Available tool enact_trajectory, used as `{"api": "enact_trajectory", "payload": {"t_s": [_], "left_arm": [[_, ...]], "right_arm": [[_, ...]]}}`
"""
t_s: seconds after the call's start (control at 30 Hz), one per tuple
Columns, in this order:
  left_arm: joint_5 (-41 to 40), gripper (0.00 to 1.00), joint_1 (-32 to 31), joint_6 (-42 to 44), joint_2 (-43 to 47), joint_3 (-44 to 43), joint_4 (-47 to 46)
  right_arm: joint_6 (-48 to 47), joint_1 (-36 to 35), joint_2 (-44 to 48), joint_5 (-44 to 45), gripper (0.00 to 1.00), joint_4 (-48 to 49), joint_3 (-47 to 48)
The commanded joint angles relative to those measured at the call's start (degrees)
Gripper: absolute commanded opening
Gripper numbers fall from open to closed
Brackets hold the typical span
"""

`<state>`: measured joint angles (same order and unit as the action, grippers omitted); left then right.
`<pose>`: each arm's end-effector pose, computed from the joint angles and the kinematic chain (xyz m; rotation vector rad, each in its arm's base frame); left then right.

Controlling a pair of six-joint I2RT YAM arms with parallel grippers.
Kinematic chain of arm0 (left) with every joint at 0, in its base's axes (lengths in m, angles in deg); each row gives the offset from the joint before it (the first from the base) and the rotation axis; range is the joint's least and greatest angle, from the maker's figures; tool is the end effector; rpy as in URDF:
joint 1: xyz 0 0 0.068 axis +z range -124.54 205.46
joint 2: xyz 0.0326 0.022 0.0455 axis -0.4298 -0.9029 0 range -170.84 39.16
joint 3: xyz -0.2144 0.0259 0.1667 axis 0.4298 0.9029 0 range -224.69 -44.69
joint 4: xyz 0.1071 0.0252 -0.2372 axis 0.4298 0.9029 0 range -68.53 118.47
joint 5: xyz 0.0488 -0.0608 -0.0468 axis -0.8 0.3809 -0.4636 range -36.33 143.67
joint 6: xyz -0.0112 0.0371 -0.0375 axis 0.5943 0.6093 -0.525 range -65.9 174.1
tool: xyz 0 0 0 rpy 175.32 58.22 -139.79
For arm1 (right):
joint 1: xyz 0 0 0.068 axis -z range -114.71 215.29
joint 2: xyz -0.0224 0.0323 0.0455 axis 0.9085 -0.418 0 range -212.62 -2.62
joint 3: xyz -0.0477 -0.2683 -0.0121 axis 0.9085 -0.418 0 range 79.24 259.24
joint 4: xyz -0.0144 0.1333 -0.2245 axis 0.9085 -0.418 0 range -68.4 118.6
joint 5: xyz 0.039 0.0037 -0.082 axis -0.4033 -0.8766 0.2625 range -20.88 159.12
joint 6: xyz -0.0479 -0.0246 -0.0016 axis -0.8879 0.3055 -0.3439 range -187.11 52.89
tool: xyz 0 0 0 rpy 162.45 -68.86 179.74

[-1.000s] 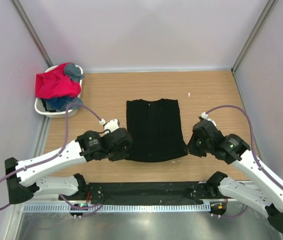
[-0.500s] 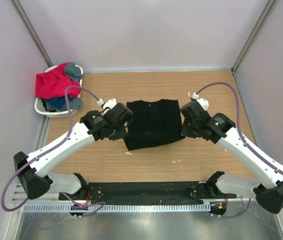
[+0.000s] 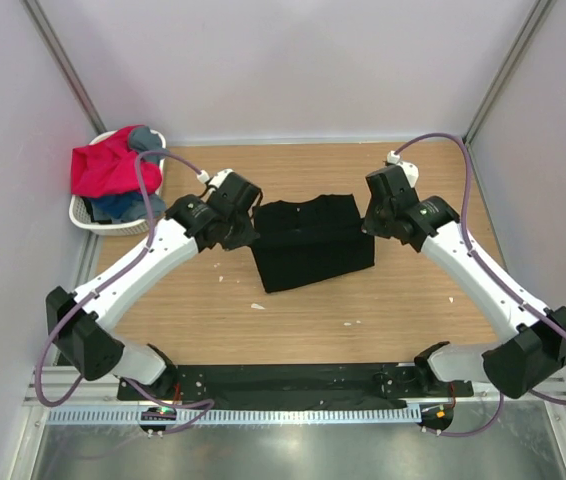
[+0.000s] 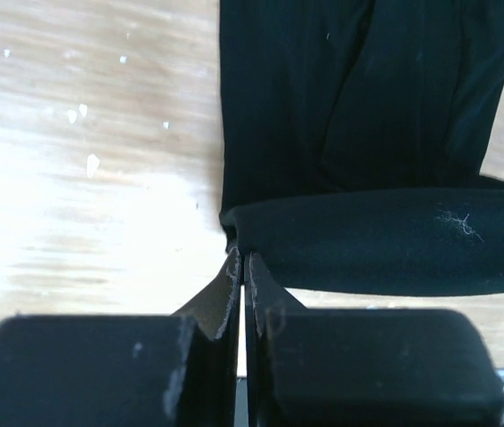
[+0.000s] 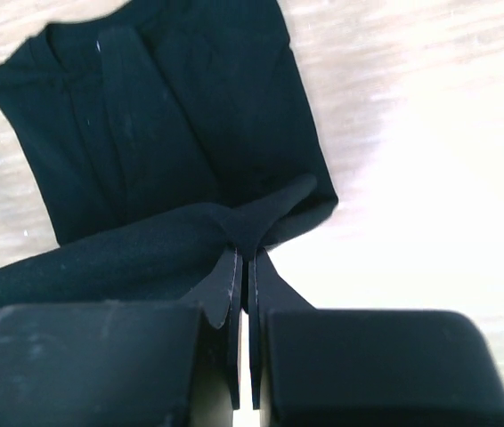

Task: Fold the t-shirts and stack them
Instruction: Fold the tshirt

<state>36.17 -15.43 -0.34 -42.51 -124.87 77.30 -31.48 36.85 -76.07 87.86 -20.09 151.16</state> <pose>0.2236 -0.1795 0.3374 -0.4108 2.4926 -0.2854 0.2343 0.1139 0.3372 0.2917 2.3716 0.1243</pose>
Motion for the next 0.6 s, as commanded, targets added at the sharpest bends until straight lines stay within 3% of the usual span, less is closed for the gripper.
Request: {"api": "enact_trajectory", "payload": {"t_s": [0.0,0.23,0.57], "left_arm": [[-0.09,0.00,3.26,4.42,-1.64,-2.35,-3.00],[2.20,0.00,6.78,6.45,-7.52,-2.79,-10.29],[3.87,0.00,11.70,8.12,-18.68,-7.35,-15.31]], "right_arm": [[-4.26,2.52,-1.95,0.33,0.01,5.44,2.87],[-7.42,5.51,-9.42,-1.25,0.01,13.00,3.84],[-13.57,10.34,-26.12,-5.11,0.01,19.15,14.91]]}}
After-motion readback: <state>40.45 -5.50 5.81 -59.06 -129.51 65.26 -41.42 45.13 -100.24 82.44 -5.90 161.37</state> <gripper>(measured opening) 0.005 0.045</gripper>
